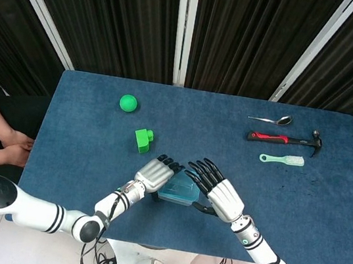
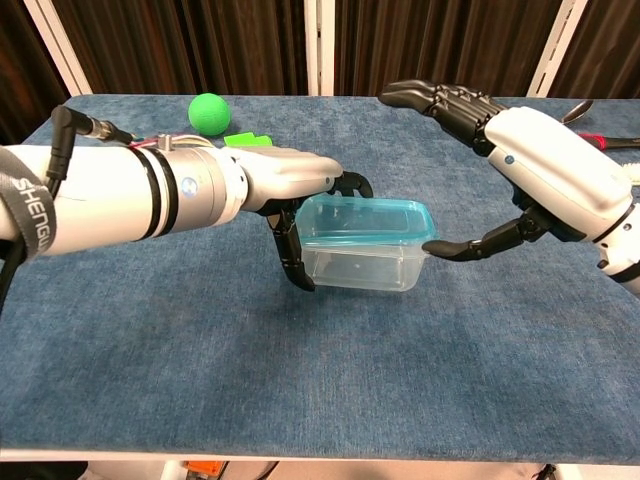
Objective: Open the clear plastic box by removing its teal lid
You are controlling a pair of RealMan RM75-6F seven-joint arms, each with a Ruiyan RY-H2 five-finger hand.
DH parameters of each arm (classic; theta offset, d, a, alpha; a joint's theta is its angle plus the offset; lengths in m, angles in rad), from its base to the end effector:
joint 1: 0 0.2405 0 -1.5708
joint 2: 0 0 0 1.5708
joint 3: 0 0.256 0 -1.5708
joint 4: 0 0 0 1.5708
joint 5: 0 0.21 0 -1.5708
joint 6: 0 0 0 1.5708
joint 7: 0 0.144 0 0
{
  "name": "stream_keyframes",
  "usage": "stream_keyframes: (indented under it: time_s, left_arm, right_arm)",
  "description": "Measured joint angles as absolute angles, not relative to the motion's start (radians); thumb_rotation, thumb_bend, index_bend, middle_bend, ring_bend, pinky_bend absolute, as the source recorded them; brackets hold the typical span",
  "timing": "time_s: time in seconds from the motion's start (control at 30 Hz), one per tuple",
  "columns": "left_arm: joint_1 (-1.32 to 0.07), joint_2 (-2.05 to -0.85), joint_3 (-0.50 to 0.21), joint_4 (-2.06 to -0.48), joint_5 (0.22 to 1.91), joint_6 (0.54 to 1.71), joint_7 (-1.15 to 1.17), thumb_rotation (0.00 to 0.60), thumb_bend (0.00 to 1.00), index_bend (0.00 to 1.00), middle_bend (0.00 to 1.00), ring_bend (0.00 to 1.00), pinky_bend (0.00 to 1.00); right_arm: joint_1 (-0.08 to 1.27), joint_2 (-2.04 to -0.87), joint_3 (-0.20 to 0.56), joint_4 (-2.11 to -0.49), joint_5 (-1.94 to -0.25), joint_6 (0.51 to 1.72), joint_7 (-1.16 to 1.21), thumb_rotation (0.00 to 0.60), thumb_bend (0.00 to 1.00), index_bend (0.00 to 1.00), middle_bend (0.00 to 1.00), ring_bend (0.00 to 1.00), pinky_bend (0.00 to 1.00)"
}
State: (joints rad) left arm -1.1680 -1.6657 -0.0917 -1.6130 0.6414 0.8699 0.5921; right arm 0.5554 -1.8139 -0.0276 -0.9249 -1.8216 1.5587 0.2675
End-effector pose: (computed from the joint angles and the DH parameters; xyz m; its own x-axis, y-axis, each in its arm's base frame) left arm -0.0321 0.3141 -0.0886 0.5766 0.4490 0.6826 0.7709 -0.5756 -0.2726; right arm -0.1822 -0.2710 -0.0336 0.1778 -0.0101 0.9840 -0.6879 -0.7163 0.1169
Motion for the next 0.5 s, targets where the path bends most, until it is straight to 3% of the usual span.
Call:
stream_keyframes:
  time_s: [0.13,0.2,0.3,0.5]
  left_arm:
    - [-1.167,-1.662,-0.093,-1.618,0.643,0.870,0.592,0.600,0.06,0.10,0.18,0.09,0.09]
    - [-1.166,-1.659,-0.096,-1.623,0.644,0.868,0.586,0.600,0.06,0.07,0.17,0.07,0.07]
    - [-1.162,-1.650,-0.100,-1.635,0.652,0.862,0.574,0.600,0.06,0.06,0.15,0.05,0.06]
    - [-1.155,-1.637,-0.101,-1.647,0.667,0.855,0.554,0.600,0.06,0.04,0.12,0.03,0.06]
  right_arm:
    - [0.555,-1.816,-0.026,-0.920,-1.819,1.561,0.266,0.600,0.24,0.05,0.08,0.00,0.00]
    - [0.555,-1.819,-0.026,-0.914,-1.815,1.553,0.265,0.600,0.30,0.16,0.13,0.00,0.00]
    - [0.557,-1.827,-0.027,-0.898,-1.814,1.546,0.260,0.600,0.35,0.29,0.17,0.00,0.00]
    - [0.565,-1.847,-0.025,-0.869,-1.815,1.549,0.269,0.600,0.37,0.39,0.17,0.00,0.00]
